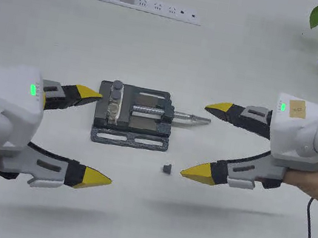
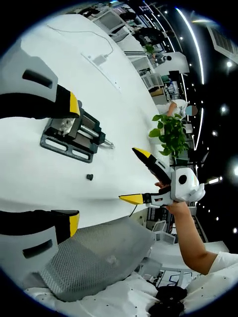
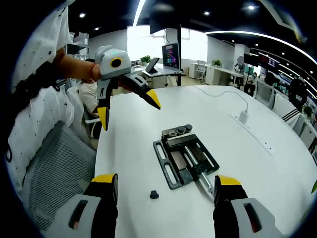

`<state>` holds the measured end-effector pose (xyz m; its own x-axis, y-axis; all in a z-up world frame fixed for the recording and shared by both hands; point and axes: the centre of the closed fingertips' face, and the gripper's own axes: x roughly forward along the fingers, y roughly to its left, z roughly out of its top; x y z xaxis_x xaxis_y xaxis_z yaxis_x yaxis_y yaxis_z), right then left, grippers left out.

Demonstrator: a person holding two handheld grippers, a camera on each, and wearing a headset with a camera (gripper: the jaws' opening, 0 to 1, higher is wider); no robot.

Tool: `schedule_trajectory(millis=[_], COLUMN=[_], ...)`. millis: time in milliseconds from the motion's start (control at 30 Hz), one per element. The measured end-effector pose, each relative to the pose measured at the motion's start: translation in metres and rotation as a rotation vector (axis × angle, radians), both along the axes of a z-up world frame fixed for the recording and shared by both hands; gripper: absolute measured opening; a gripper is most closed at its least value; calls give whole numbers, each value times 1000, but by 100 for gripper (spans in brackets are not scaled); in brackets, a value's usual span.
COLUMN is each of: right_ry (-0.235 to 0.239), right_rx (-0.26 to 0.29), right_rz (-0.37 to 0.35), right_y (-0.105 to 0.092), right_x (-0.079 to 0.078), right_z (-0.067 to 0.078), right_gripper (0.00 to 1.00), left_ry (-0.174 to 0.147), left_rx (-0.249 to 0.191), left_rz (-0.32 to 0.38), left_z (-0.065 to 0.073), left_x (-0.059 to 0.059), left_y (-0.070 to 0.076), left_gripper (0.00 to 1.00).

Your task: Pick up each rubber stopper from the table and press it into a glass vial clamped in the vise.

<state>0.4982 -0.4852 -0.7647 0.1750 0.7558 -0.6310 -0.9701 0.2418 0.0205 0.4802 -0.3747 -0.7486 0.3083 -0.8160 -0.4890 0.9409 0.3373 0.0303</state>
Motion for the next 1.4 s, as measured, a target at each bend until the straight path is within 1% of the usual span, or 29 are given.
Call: schedule_trajectory(millis=[67,167,267,300,367,433,467,500,533,633,700,767,833,900,967,1000,1267,1400], right_ry=[0,5,4,8,6,9,9,8,9,7,8,8,6,7,7,7,9,13], right_rx=[7,15,24,27,29,30,34,33,35,38,40,41,43,45,45,45,52,50], right_rz=[-1,-5,-8,-9,-8,-9,-8,-9,-8,-5,-1,1,-1,-6,-8,-9,-20,-18], right_y=[-4,-8,-12,-13,-13,-14,-14,-13,-12,-10,-8,-6,-5,-4,-4,-4,-4,-4], right_x=[-1,-2,-5,-6,-7,-8,-8,-9,-9,-11,-12,-13,-13,-12,-12,-11,-9,-9], right_z=[-2,-5,-8,-9,-10,-11,-11,-10,-9,-8,-8,-7,-6,-5,-4,-4,-2,-2], right_gripper=[80,82,83,84,84,84,84,84,84,84,84,84,84,83,83,83,82,81], left_ry=[-6,2,-5,-11,-11,-14,-10,-13,-19,-16,-11,-10,-2,5,5,9,17,22], left_rx=[15,25,53,62,82,89,107,126,136,134,148,152,161,165,165,171,191,198], left_rz=[-28,-53,-87,-106,-130,-150,-169,-186,-196,-217,-227,-236,-239,-239,-239,-238,-257,-256], left_z=[-5,-12,-23,-28,-37,-44,-52,-58,-63,-72,-80,-87,-92,-96,-99,-101,-110,-114], left_x=[0,2,4,5,5,5,4,3,3,1,1,0,0,2,4,4,5,6], left_y=[-7,-18,-29,-34,-43,-50,-54,-56,-62,-74,-81,-86,-89,-93,-96,-96,-105,-106], left_gripper=[70,64,57,55,51,47,44,41,39,32,28,25,21,19,17,15,13,10])
